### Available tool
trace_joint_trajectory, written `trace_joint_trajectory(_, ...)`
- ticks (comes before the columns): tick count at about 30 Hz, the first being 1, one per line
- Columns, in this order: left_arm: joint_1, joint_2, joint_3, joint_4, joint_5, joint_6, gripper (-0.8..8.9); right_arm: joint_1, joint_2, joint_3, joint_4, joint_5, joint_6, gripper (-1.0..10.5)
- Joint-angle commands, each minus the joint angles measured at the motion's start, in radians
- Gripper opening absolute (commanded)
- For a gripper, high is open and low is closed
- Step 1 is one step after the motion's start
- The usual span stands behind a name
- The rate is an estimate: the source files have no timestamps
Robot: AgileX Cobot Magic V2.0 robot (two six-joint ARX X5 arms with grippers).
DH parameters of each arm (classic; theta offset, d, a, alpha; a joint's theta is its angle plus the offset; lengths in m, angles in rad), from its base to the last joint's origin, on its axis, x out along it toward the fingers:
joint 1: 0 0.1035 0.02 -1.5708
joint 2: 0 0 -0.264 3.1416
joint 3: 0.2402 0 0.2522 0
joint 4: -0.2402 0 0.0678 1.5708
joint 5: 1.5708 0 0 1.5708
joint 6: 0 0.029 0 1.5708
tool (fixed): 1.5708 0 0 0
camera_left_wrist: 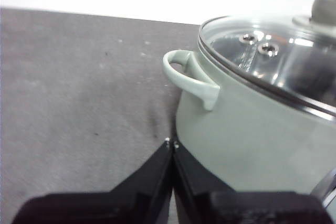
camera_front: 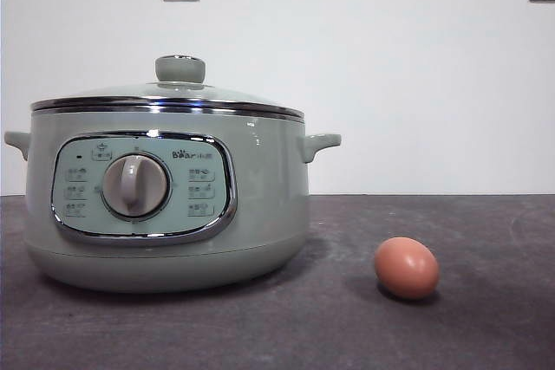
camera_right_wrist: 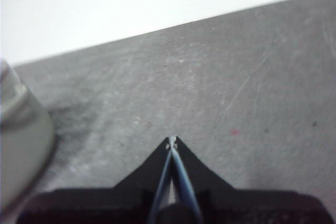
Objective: Pick up the egg,open the lid,put the egg in the pot,close the lid
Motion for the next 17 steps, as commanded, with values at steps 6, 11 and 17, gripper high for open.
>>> trace_joint_trajectory(6,0.002,-0.003,-0.016,0.006,0.007,-0.155,-0.02,0.001,-0.003,-0.010,0.018,-0.007,0.201,0.0)
trace_joint_trajectory(11,0.002,-0.003,0.003,-0.013,0.081,-0.155,-0.06,0.001,0.002,0.026,-0.005,-0.029,0.203,-0.1)
trace_joint_trajectory(17,0.002,-0.002,0.095,-0.092,0.080,-0.155,-0.06,0.001,0.060,0.112,-0.014,-0.034,0.230,-0.1)
